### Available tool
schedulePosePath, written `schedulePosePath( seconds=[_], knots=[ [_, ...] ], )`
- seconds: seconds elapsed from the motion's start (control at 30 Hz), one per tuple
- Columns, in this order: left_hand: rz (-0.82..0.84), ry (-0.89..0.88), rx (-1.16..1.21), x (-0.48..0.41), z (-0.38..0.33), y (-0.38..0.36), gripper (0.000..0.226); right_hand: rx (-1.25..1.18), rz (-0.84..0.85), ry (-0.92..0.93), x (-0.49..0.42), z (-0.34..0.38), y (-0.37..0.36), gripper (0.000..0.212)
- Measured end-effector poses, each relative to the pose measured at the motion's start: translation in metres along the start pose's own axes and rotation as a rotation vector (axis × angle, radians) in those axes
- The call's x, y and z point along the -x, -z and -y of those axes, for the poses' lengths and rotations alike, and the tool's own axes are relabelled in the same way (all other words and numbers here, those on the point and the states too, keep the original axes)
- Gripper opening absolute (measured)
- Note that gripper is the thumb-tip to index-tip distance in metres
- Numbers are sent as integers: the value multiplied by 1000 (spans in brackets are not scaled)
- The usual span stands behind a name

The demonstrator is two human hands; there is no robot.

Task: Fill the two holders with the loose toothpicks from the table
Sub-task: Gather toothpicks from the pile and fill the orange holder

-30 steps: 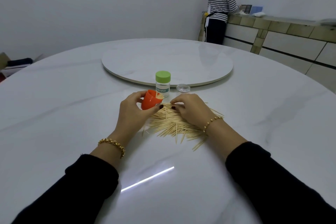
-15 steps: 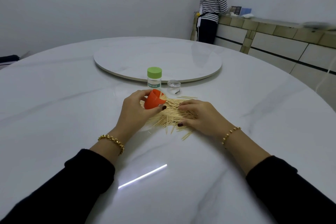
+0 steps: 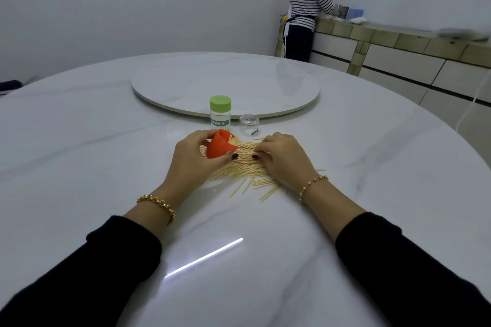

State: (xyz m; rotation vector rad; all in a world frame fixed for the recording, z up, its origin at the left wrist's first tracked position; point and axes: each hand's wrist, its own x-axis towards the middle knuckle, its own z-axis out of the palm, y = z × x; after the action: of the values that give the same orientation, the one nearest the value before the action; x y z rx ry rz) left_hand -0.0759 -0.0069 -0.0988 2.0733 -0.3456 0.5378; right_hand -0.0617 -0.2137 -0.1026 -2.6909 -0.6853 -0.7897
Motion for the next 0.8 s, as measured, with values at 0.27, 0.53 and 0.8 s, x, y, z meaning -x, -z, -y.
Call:
schedulePosePath(
  seconds=[0.27, 0.53, 0.8],
  knots=[
    [-25, 26, 5, -2, 1, 1, 59, -90, -96, -193, -6, -5, 3, 15],
    [-8, 31, -10, -1, 2, 1, 58, -234, -265, -118, -8, 0, 6, 19],
    [-2, -6, -30, -2, 3, -1, 57, -151, -327, 34, -13, 6, 1, 16]
  ],
)
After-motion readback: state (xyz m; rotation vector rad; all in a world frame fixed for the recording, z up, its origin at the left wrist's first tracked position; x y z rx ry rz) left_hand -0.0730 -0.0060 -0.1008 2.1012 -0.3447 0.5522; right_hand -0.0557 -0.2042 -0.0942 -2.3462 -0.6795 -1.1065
